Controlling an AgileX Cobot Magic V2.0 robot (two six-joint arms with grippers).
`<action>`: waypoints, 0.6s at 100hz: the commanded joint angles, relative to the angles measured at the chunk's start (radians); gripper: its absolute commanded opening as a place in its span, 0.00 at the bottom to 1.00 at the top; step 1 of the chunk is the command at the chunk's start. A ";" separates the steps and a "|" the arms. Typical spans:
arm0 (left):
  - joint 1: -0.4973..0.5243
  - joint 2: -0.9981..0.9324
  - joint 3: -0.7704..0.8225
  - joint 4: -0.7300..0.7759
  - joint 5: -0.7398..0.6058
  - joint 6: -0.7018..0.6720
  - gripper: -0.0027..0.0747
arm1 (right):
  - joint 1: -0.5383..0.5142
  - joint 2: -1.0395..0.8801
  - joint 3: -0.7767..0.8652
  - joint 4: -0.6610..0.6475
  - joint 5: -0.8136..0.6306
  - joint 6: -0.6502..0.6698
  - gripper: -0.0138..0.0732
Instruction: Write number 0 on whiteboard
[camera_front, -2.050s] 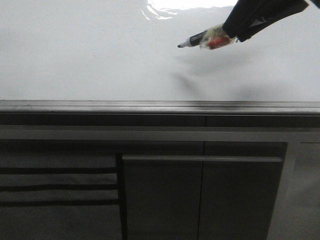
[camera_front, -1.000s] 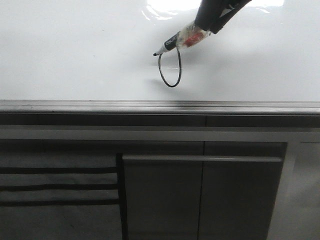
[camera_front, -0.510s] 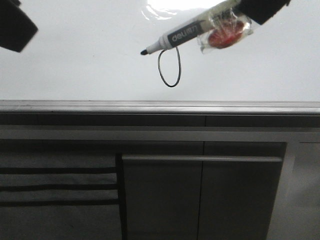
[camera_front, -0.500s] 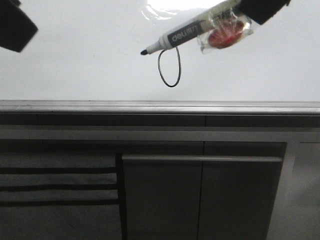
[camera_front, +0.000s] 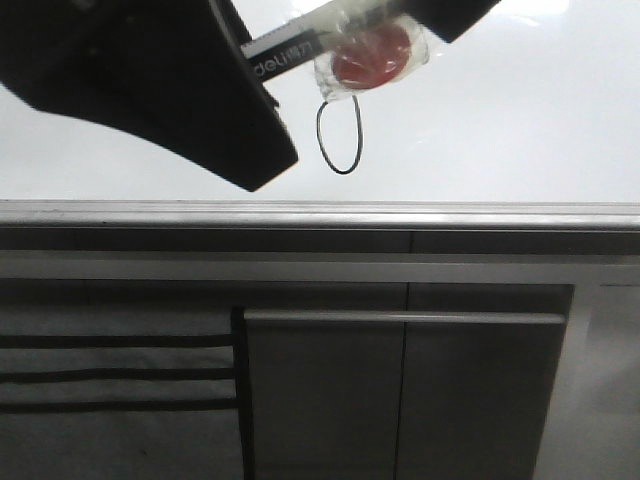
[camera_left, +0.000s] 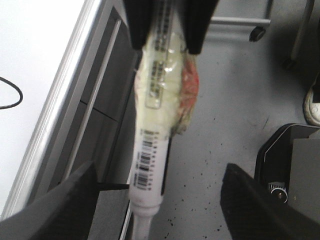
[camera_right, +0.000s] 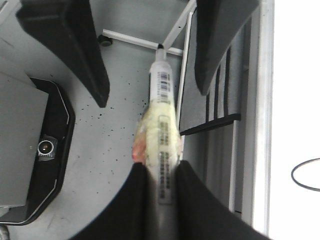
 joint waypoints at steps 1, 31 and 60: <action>-0.007 -0.009 -0.038 0.010 -0.058 -0.002 0.66 | 0.002 -0.027 -0.023 0.024 -0.054 -0.023 0.08; -0.007 -0.009 -0.038 0.012 -0.102 -0.002 0.38 | 0.002 -0.027 -0.023 0.031 -0.060 -0.023 0.08; -0.007 -0.009 -0.038 0.012 -0.102 -0.002 0.15 | 0.002 -0.027 -0.023 0.031 -0.044 -0.021 0.09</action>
